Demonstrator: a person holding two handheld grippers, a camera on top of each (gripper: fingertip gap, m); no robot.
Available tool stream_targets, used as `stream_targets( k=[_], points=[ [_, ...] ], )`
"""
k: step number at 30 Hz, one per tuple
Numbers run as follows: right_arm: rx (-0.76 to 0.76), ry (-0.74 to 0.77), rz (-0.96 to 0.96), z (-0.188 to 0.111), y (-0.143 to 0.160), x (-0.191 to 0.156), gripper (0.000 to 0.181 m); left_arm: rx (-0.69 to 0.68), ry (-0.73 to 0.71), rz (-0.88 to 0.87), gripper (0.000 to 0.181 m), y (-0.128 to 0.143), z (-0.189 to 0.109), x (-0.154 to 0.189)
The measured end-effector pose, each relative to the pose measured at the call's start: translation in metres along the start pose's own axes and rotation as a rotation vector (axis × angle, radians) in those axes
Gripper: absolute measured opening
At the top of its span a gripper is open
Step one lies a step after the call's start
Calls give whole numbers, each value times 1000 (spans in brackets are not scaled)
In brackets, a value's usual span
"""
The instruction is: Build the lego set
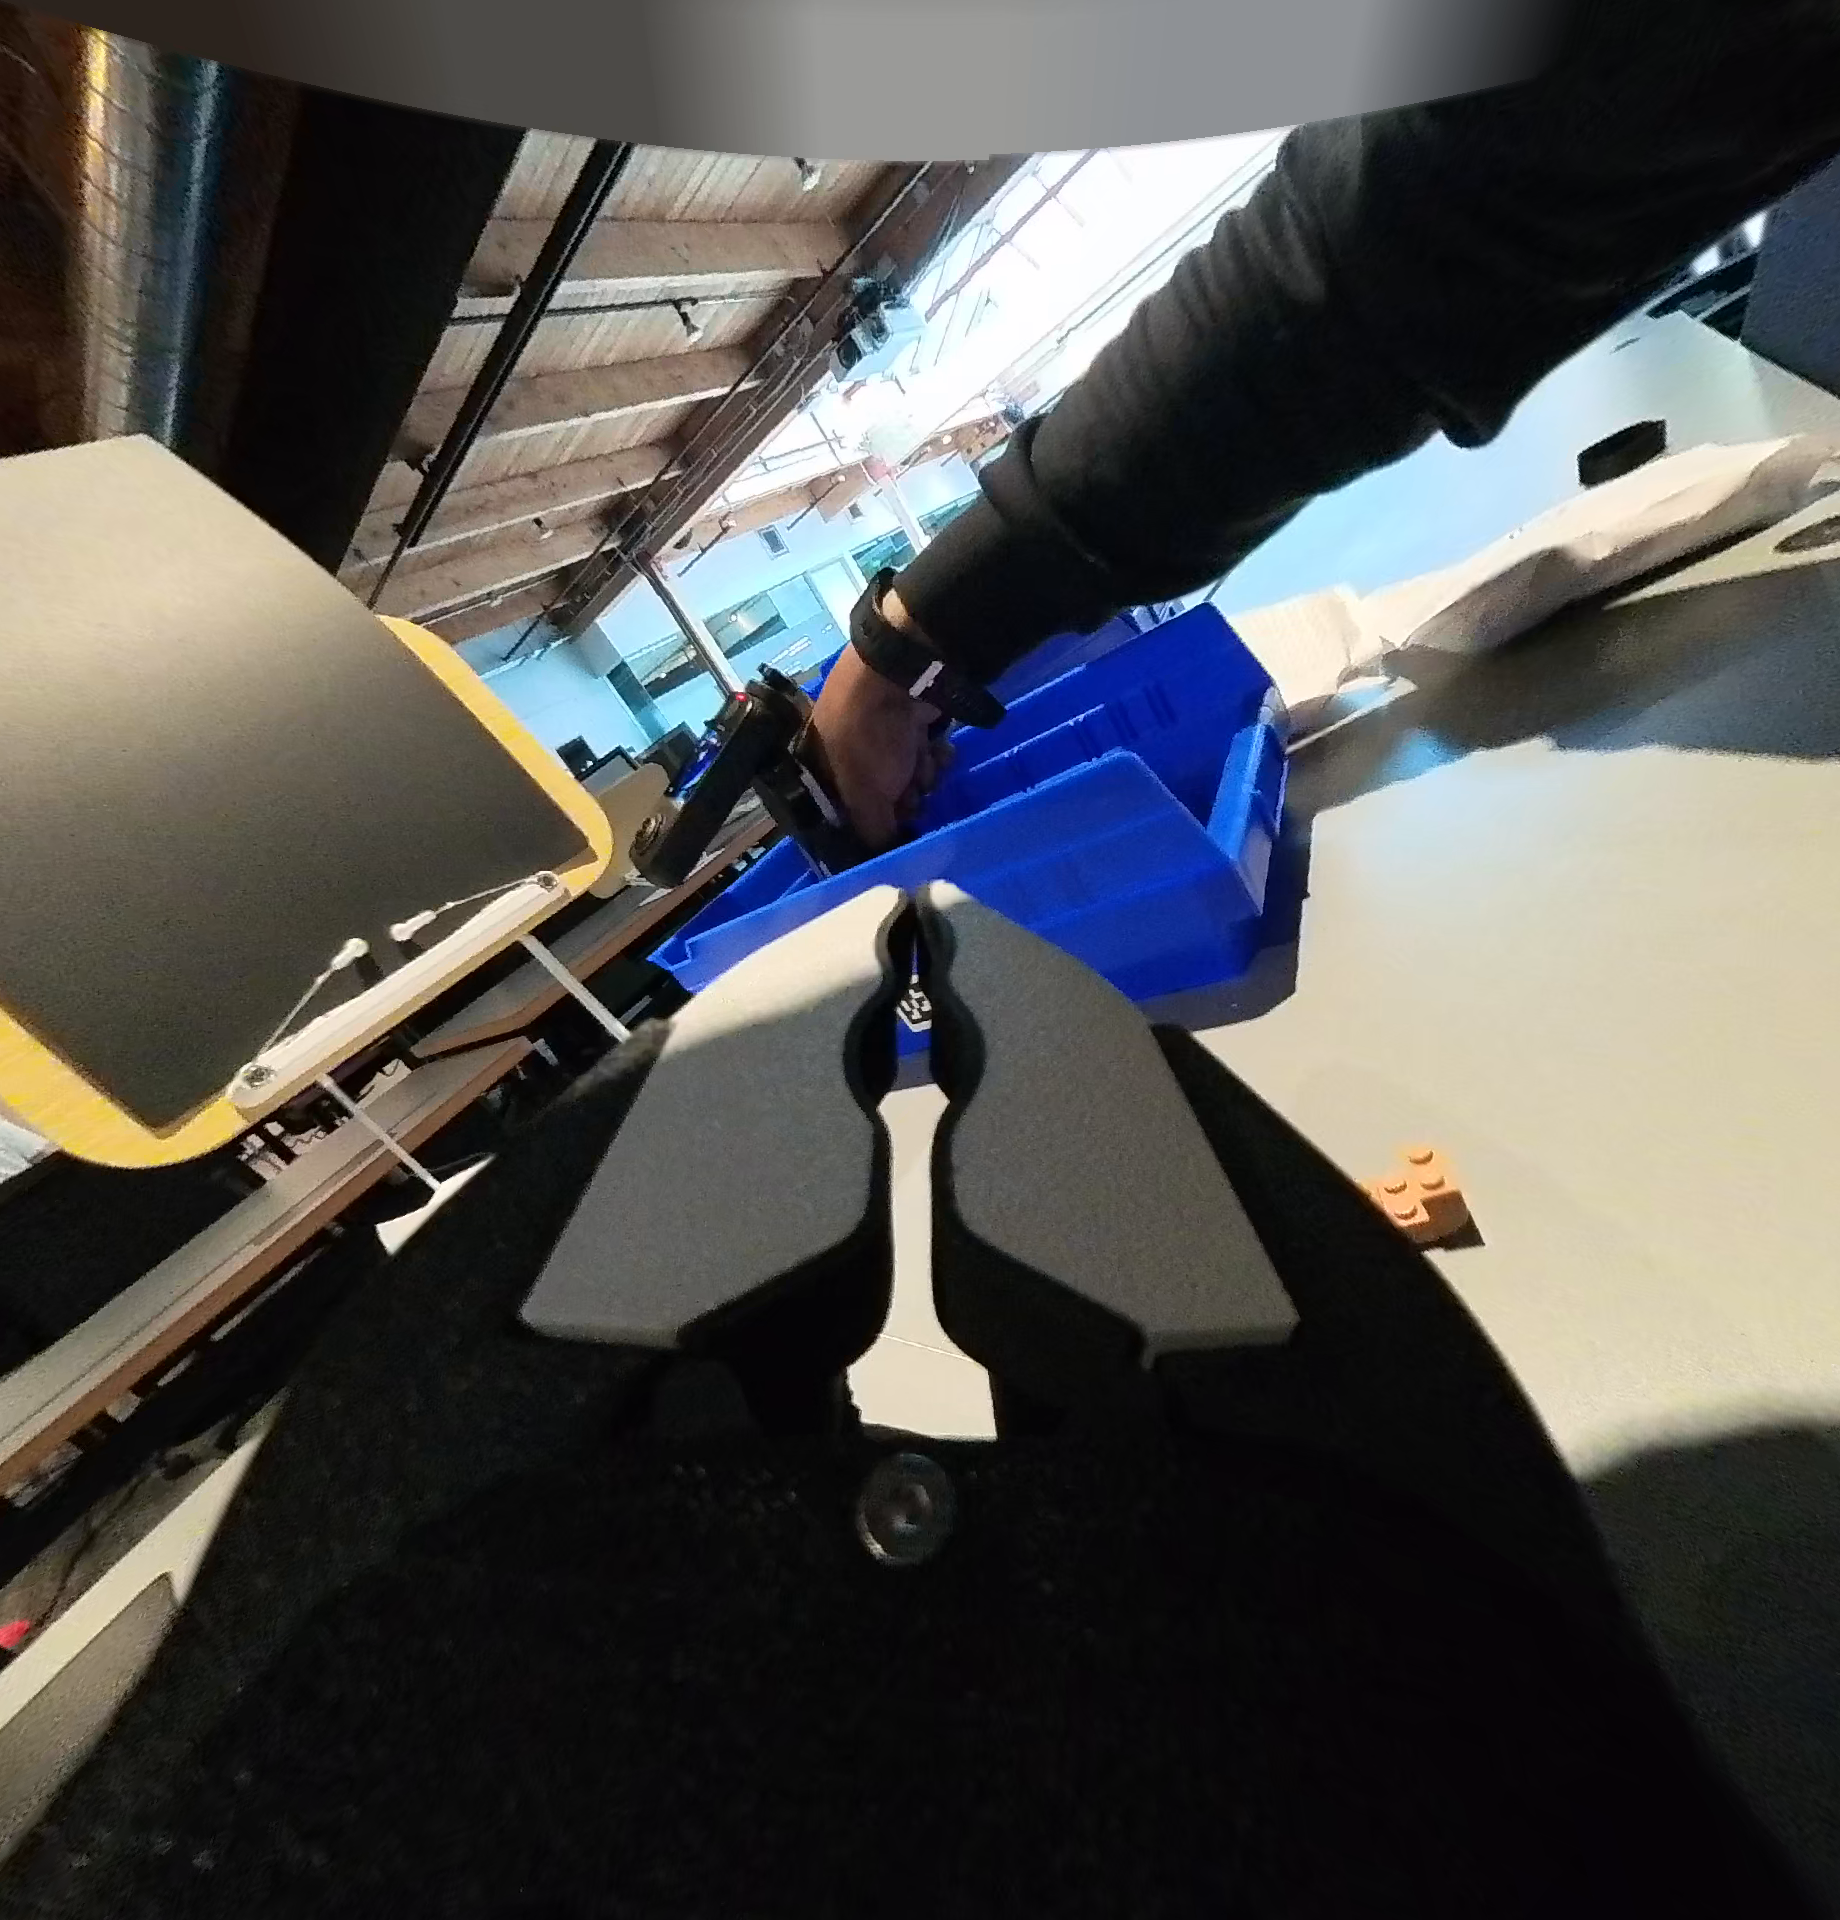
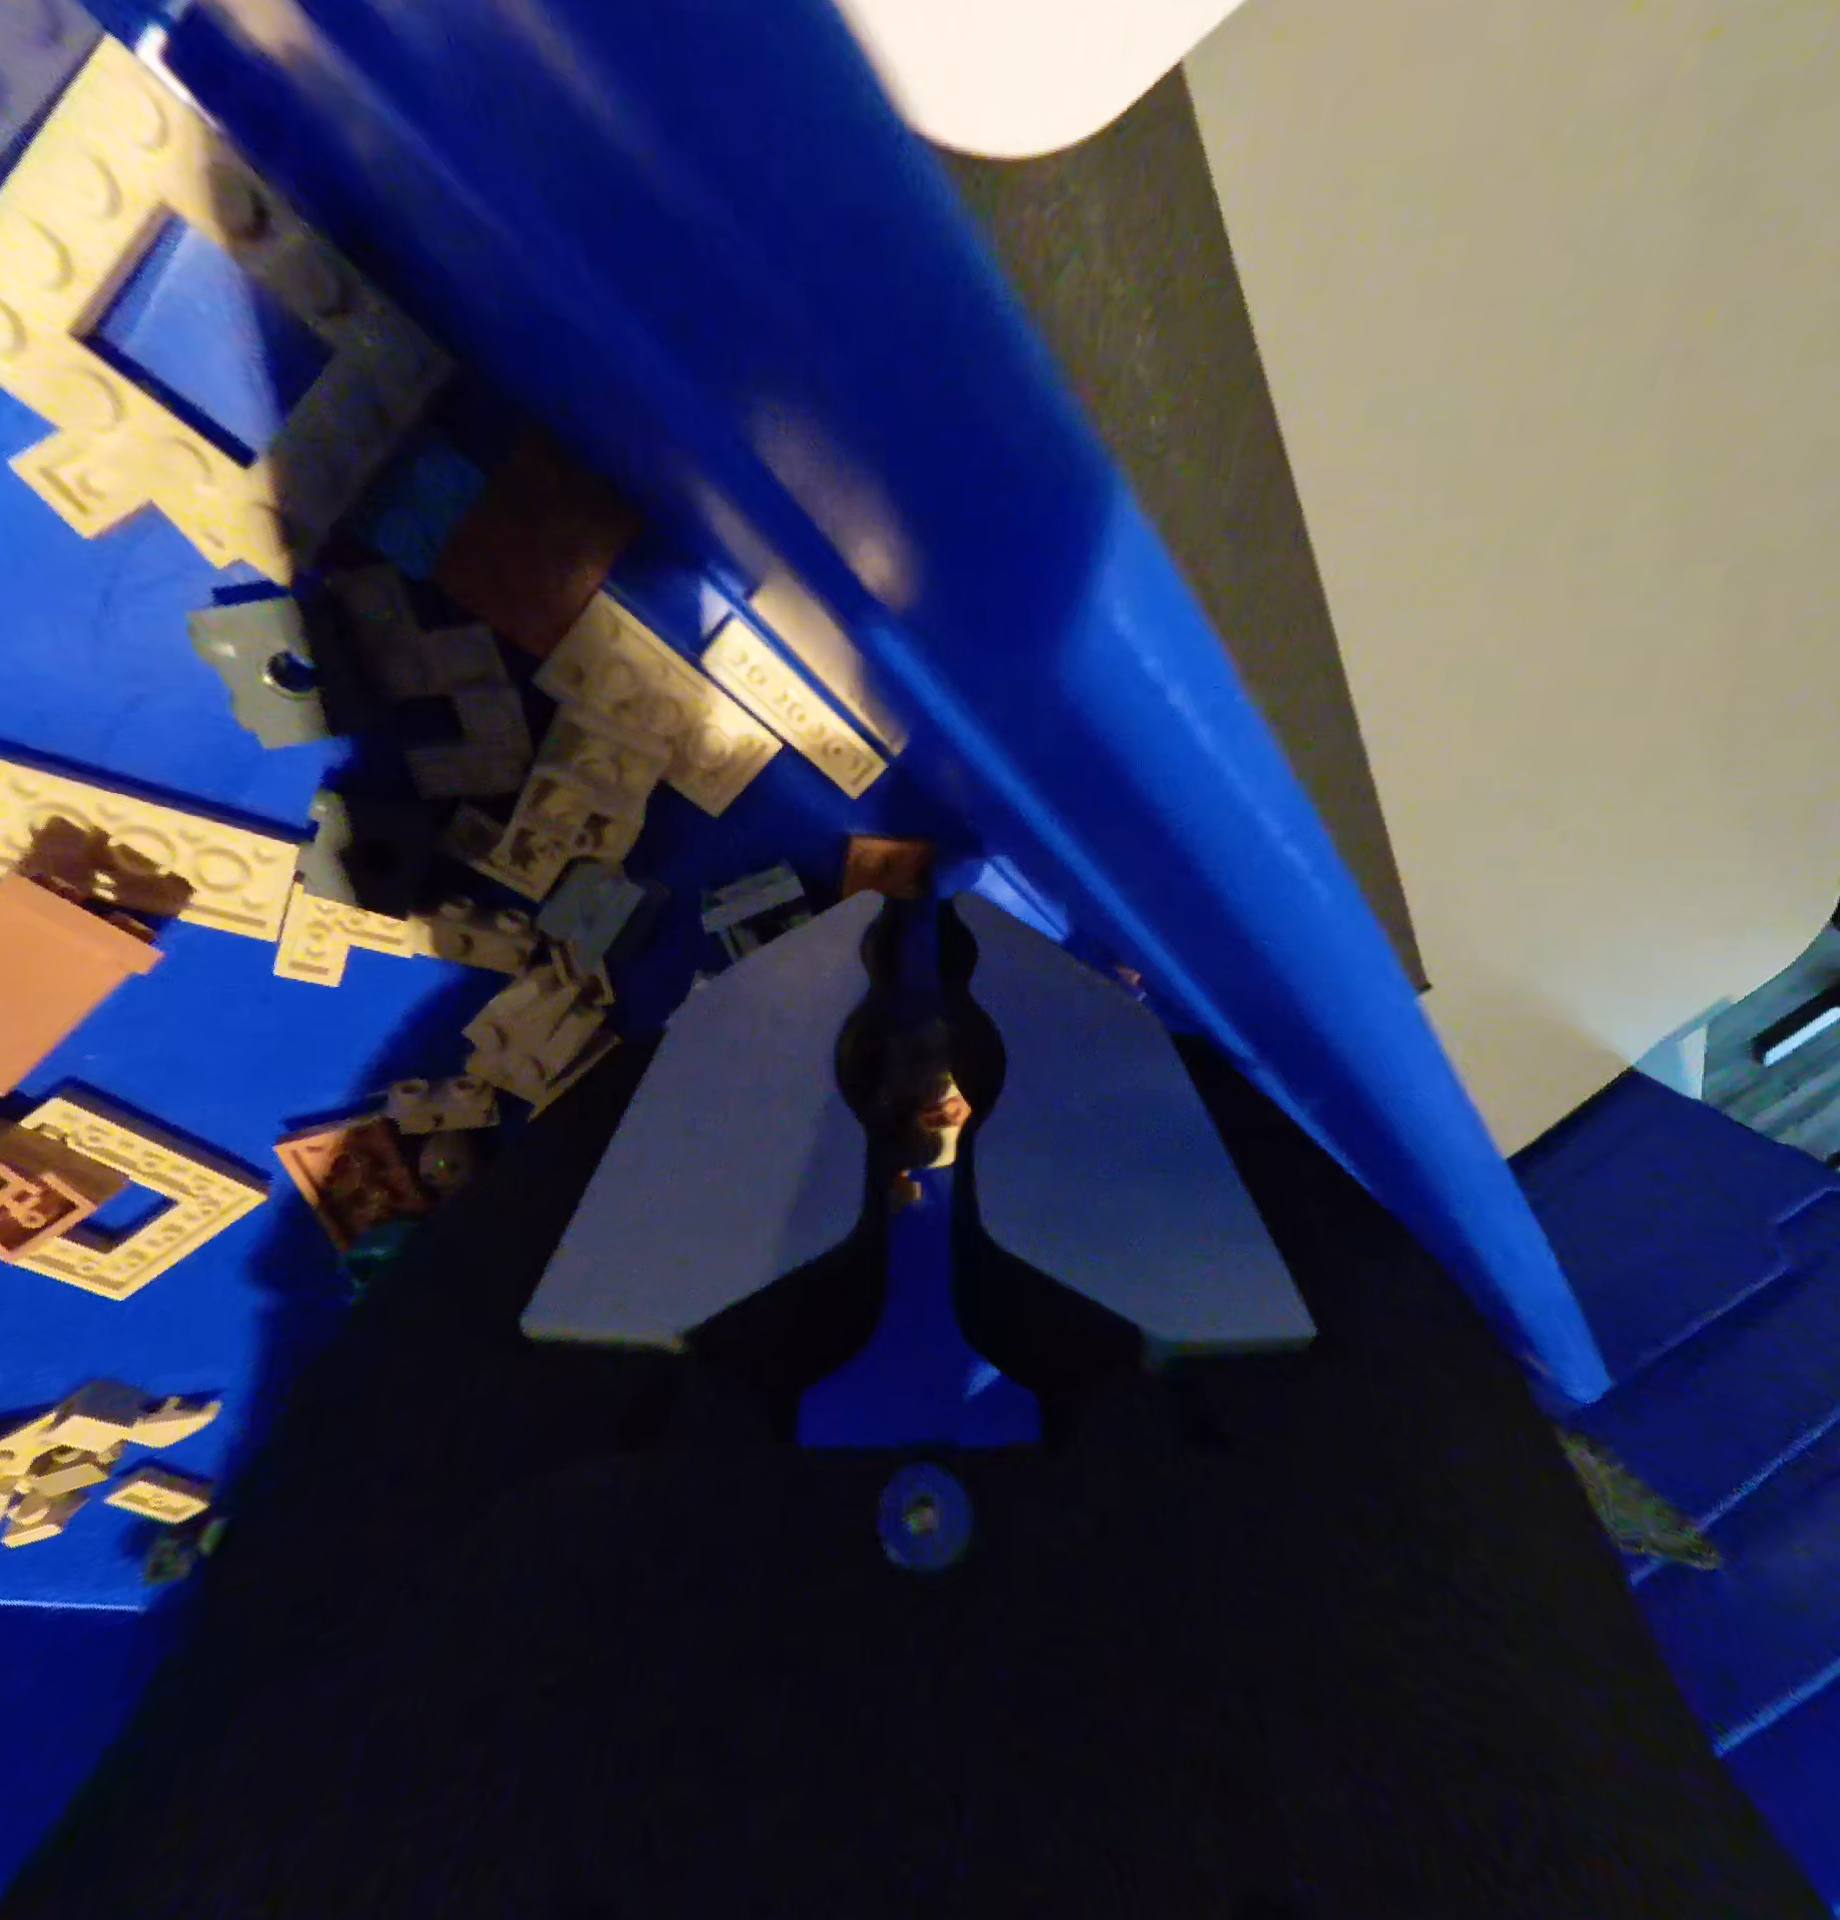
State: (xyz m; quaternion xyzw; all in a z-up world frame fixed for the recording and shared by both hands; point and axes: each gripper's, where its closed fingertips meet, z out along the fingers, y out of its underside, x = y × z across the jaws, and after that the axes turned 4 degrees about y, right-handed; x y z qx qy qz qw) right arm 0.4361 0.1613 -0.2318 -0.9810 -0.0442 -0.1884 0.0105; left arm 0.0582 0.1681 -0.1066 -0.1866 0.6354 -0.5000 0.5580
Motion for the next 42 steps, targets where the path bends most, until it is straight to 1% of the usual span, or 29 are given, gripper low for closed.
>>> stream_targets(
  k=[1,2,4,6,7,13,18,20,28,32,35,37,39,40,42],
  points=[
    [0,-5,7,0,0,0,7,1,-1,-5,0,0,0,0],
    [-1,-11,16,0,0,0,7,3,-1,-10,0,0,0,0],
    [4,-24,21,-1,0,-1,15,6,3,-17,0,-1,-1,1],
    [11,-75,44,-2,0,-7,24,7,9,-19,0,-2,0,3],
    [2,-92,55,0,2,-9,32,9,11,-17,0,-3,0,4],
    [28,-75,95,1,0,-5,25,13,26,-8,0,-5,1,9],
    [34,-126,150,1,-2,-9,22,8,25,-12,0,-4,1,9],
    [34,-152,174,1,-2,-11,16,9,24,-14,0,-4,1,8],
    [59,-172,274,1,-2,-10,15,24,2,11,0,-10,-1,5],
    [102,-172,291,-5,-2,-13,15,38,-30,5,0,-14,-4,-4],
    [165,-147,291,-27,-2,-15,13,46,-51,3,0,-16,-7,-11],
    [247,-125,278,-57,-4,-22,14,55,-69,-6,0,-17,-9,-17],
    [351,-114,234,-100,-7,-43,14,62,-92,-28,0,-19,-12,-26],
    [407,-114,200,-124,-10,-59,14,67,-108,-43,0,-19,-14,-32],
    [502,-113,105,-172,-11,-103,13,80,-141,-83,0,-19,-18,-44]
  ],
)
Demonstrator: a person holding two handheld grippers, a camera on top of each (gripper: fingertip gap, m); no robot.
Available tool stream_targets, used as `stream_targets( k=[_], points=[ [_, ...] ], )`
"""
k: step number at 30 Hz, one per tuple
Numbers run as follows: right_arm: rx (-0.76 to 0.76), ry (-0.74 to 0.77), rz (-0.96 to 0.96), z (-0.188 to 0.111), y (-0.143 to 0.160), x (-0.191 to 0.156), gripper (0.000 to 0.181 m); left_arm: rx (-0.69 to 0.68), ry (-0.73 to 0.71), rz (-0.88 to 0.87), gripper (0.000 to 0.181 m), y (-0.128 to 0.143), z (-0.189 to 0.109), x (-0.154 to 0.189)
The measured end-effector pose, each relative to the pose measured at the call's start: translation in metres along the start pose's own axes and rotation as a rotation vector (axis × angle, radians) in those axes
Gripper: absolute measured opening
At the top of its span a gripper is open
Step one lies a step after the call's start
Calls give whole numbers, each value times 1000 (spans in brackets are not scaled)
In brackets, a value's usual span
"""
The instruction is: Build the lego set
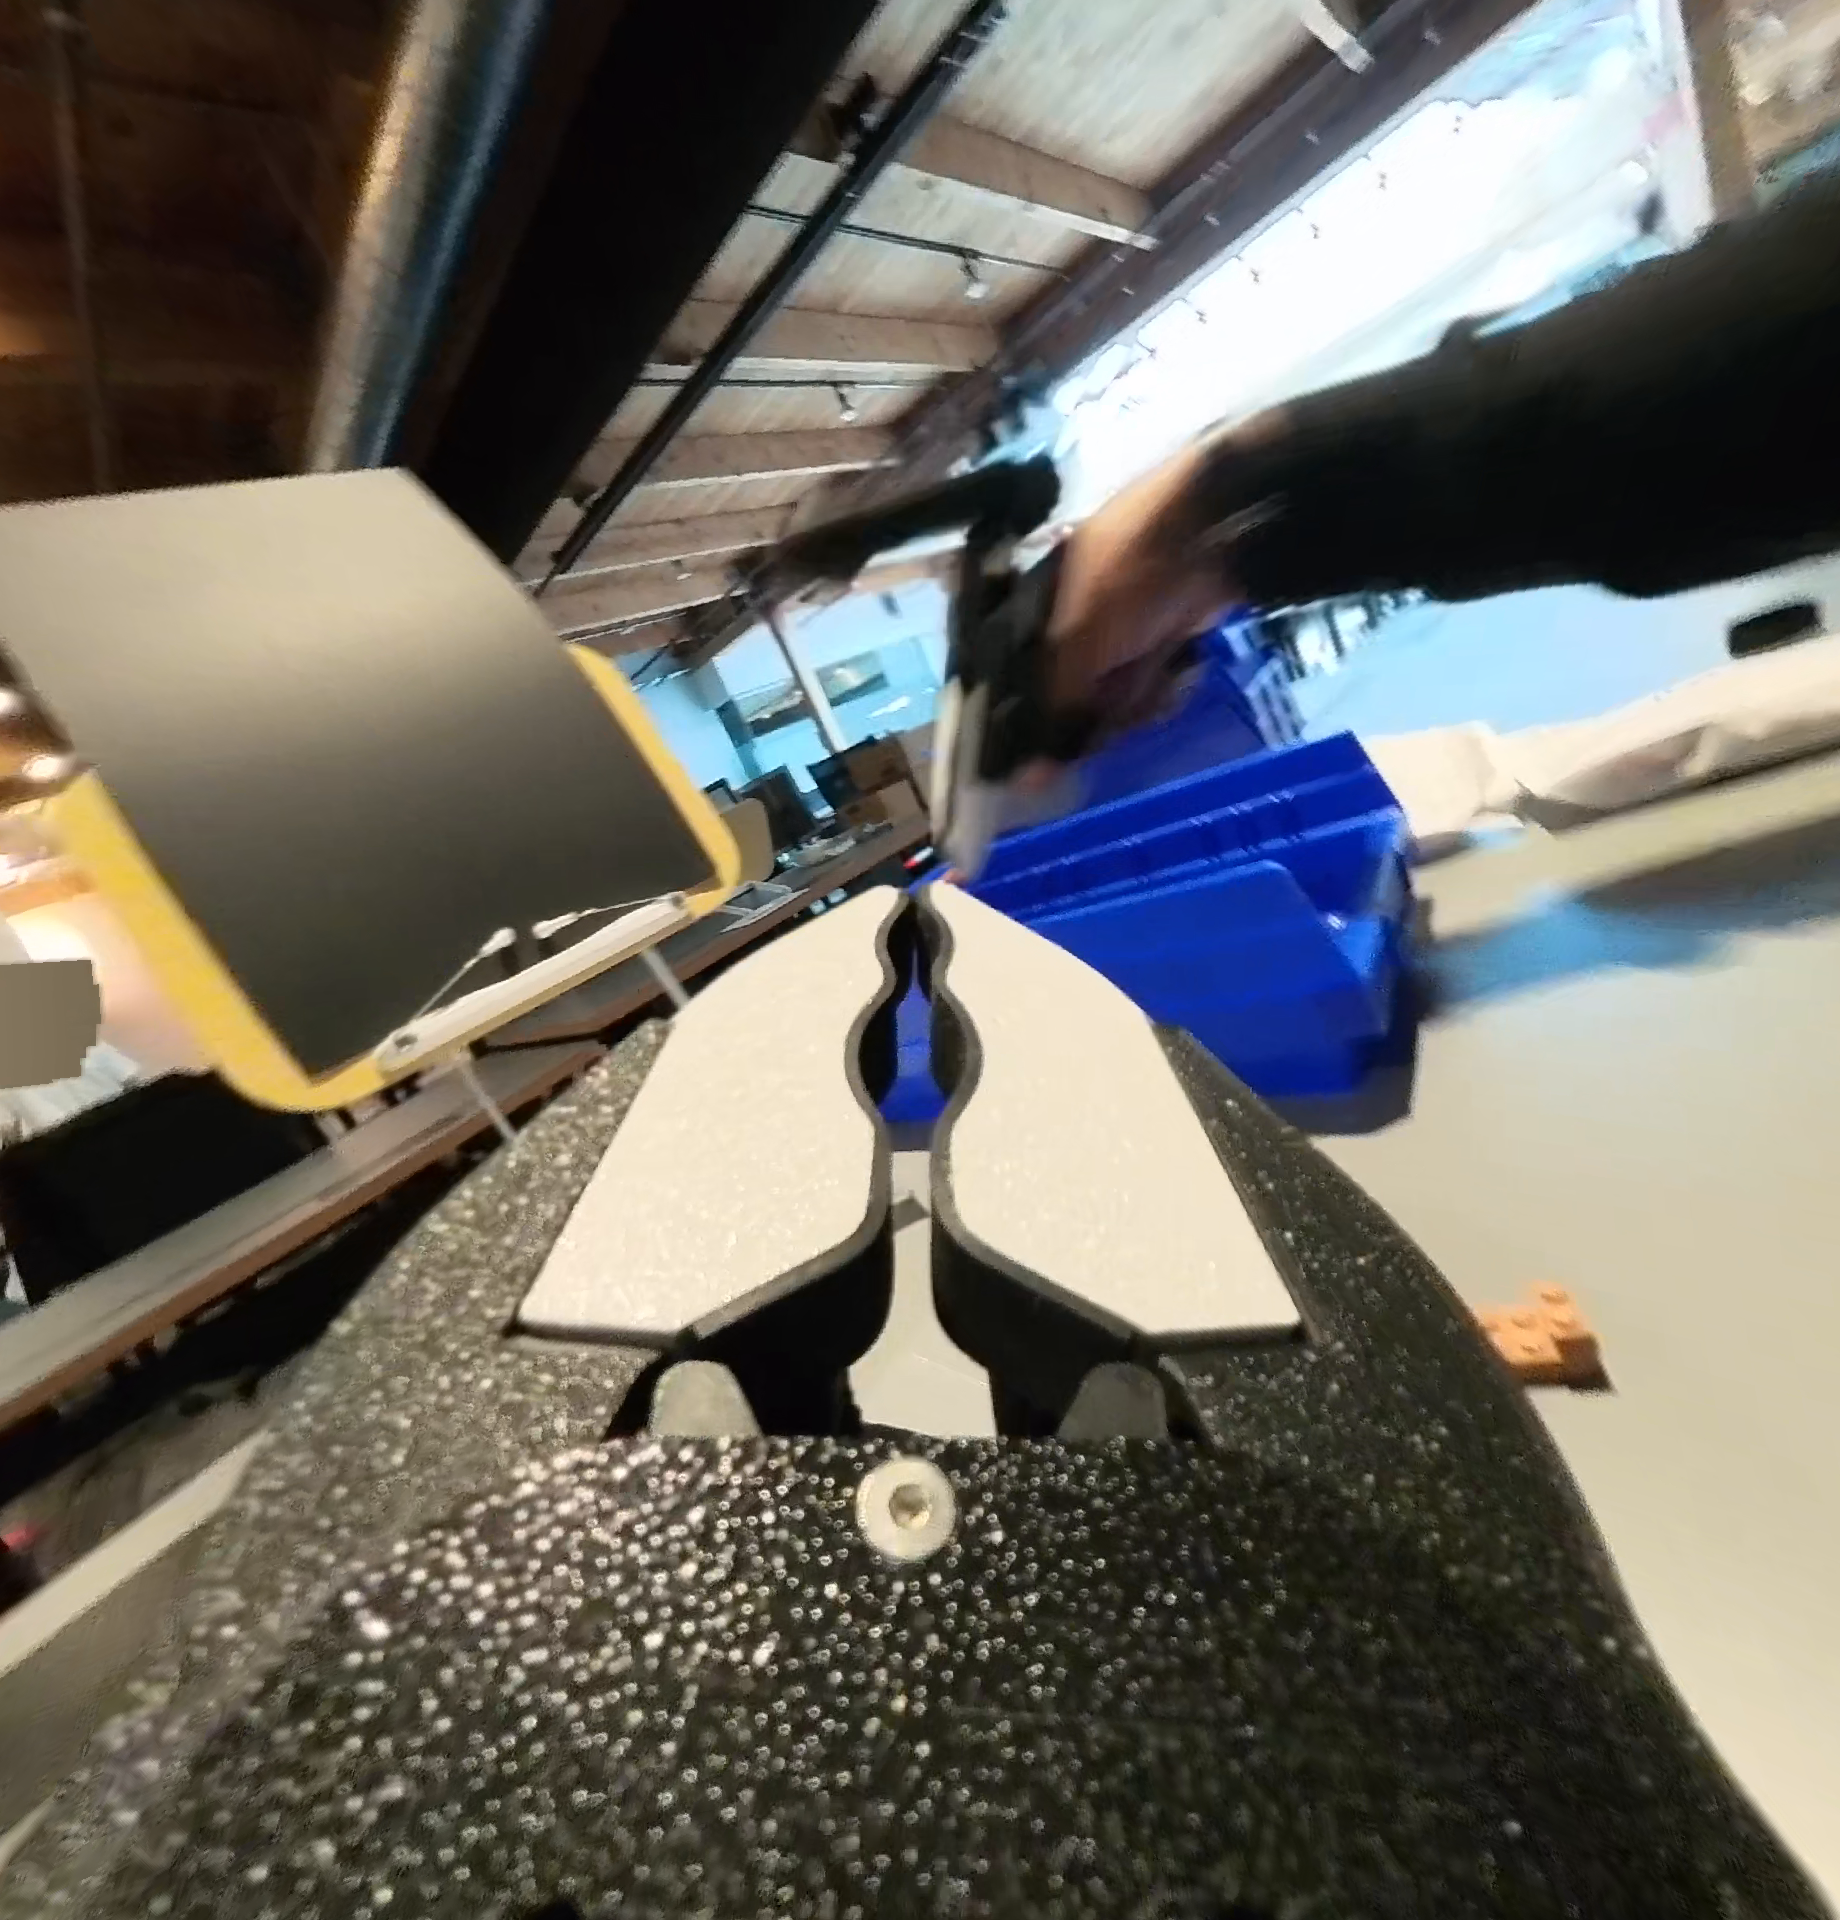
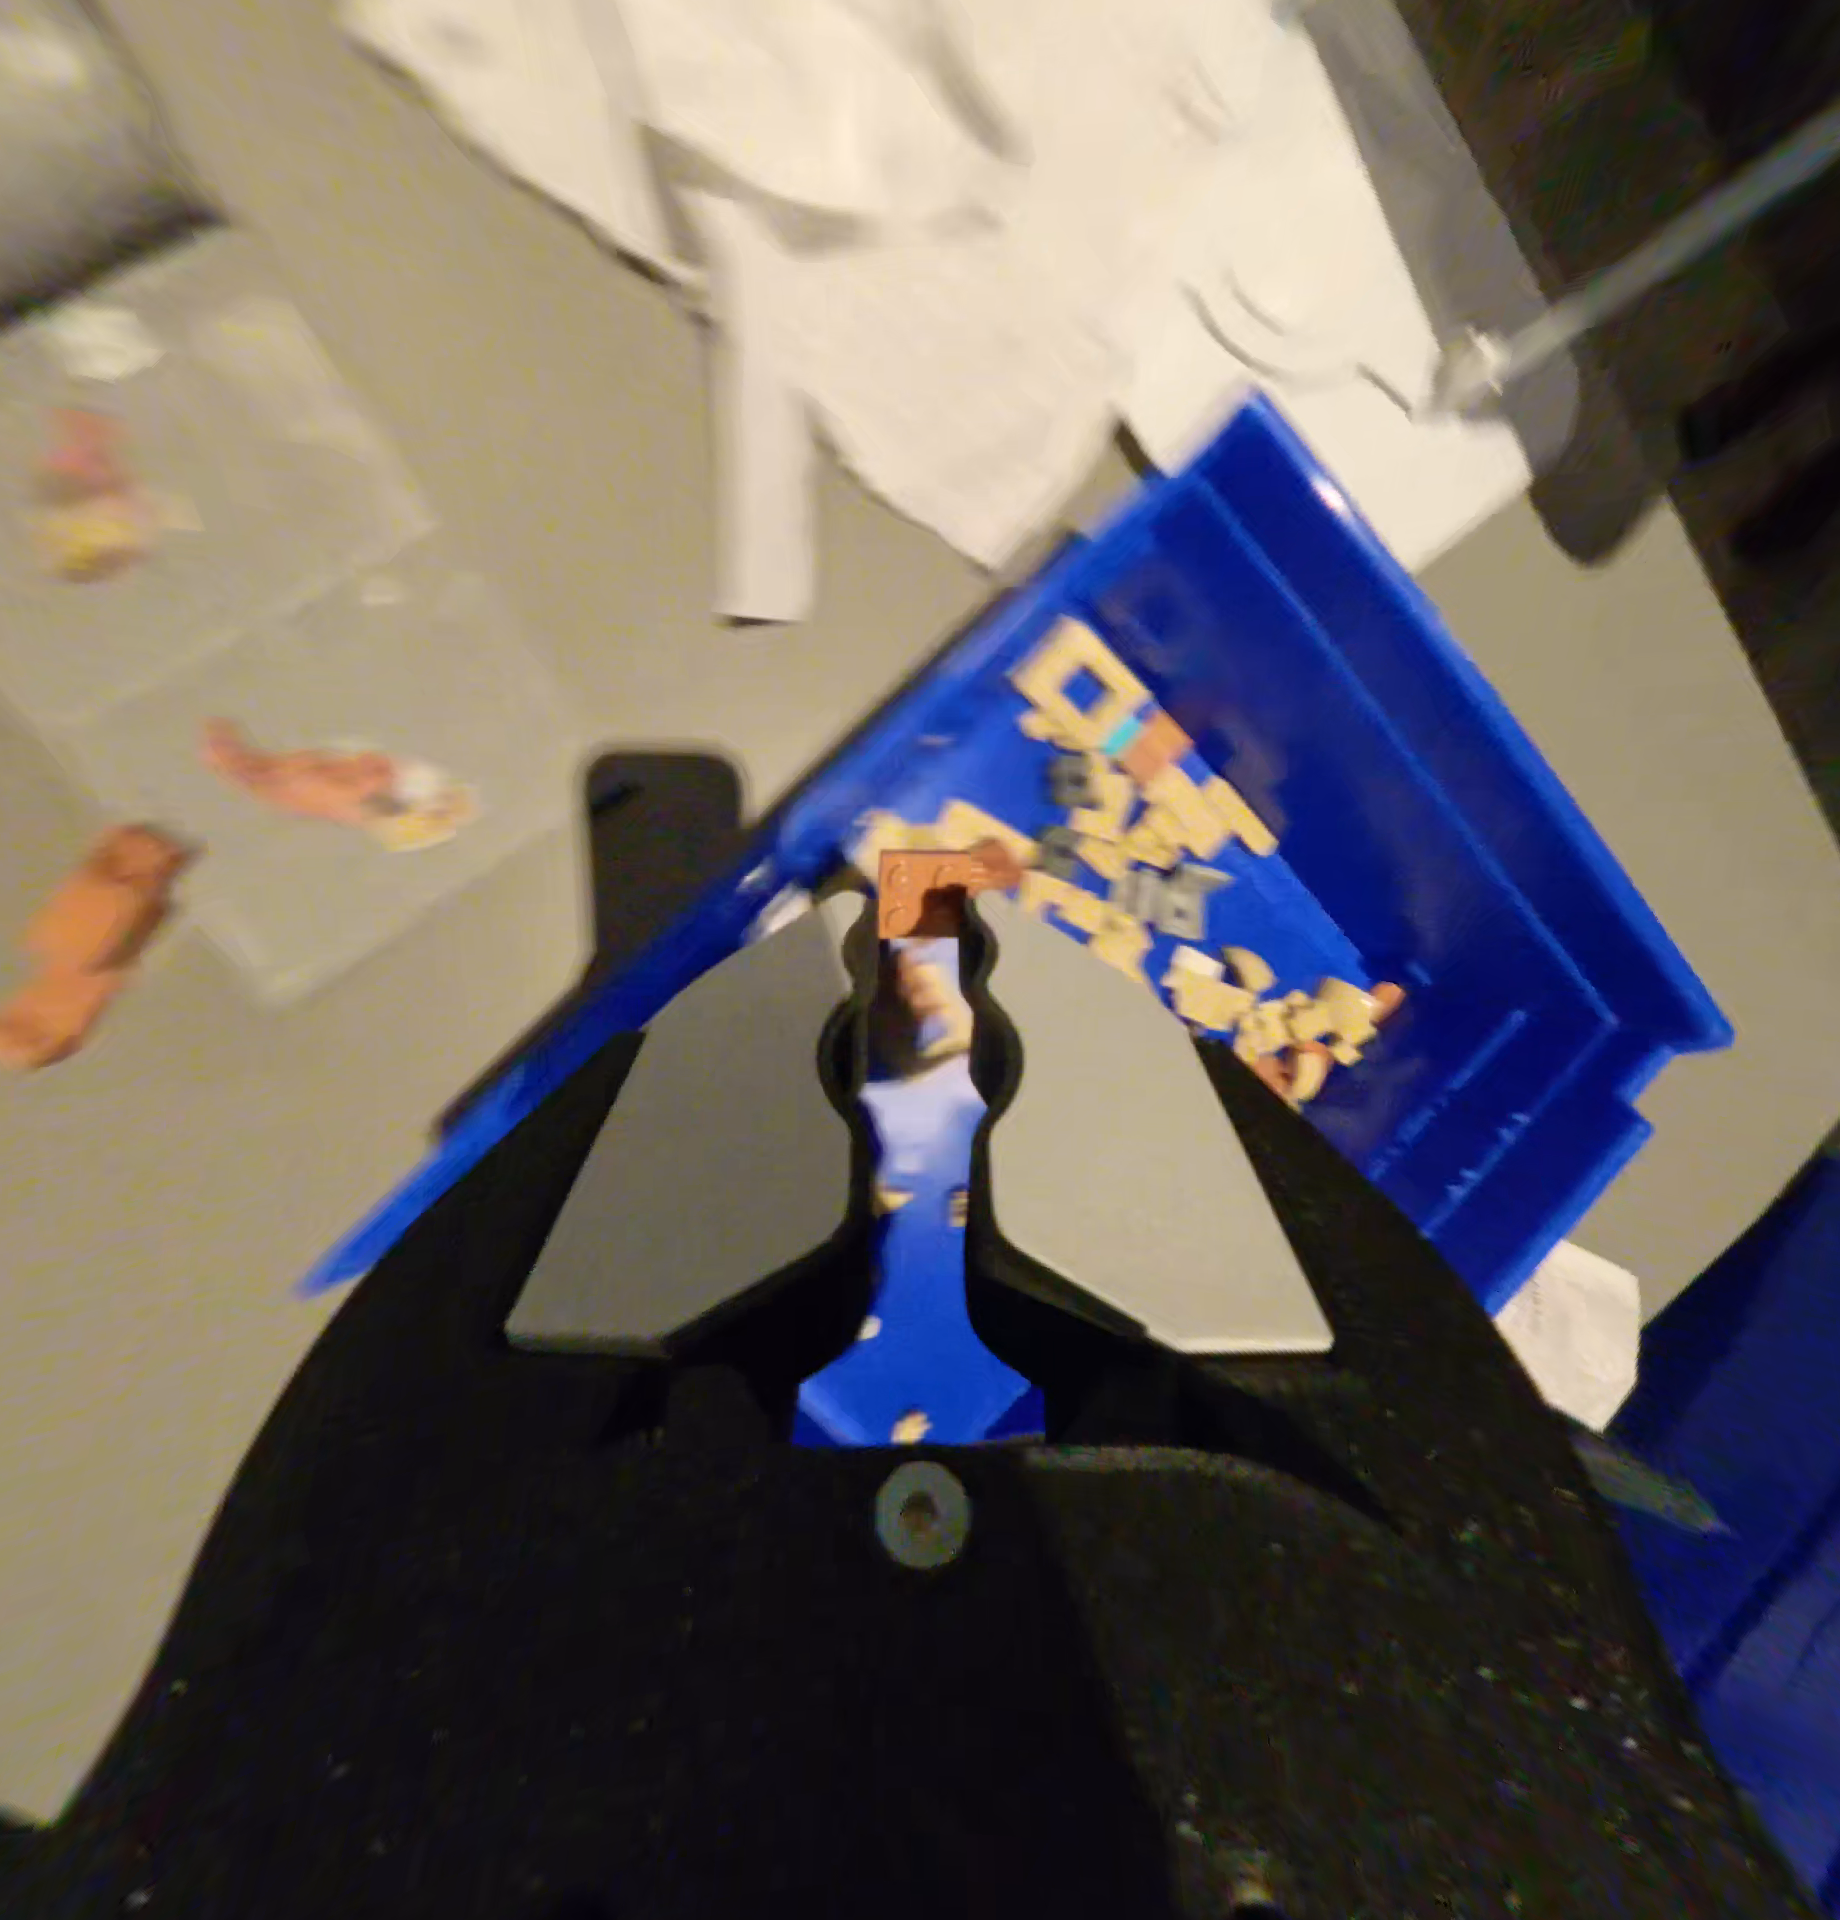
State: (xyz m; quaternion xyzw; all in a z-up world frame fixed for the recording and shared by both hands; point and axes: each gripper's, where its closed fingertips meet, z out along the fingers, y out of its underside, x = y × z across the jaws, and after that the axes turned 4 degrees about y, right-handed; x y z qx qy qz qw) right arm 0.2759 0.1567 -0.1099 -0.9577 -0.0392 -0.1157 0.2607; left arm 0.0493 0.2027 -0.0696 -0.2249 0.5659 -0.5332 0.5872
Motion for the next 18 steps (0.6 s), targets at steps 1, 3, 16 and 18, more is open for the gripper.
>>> stream_targets(
  k=[1,3,16,18],
  points=[
    [27,-17,-56,-17,-5,-28,14,5,-20,-20,0,0,-1,-7],
    [82,-80,-165,-40,-9,-93,13,11,-54,-54,0,0,-4,-18],
    [-37,-437,-427,36,37,-326,14,7,-61,-31,0,0,-3,-13],
    [-26,-464,-401,36,36,-326,15,6,-54,-31,0,1,-3,-11]
  ],
)
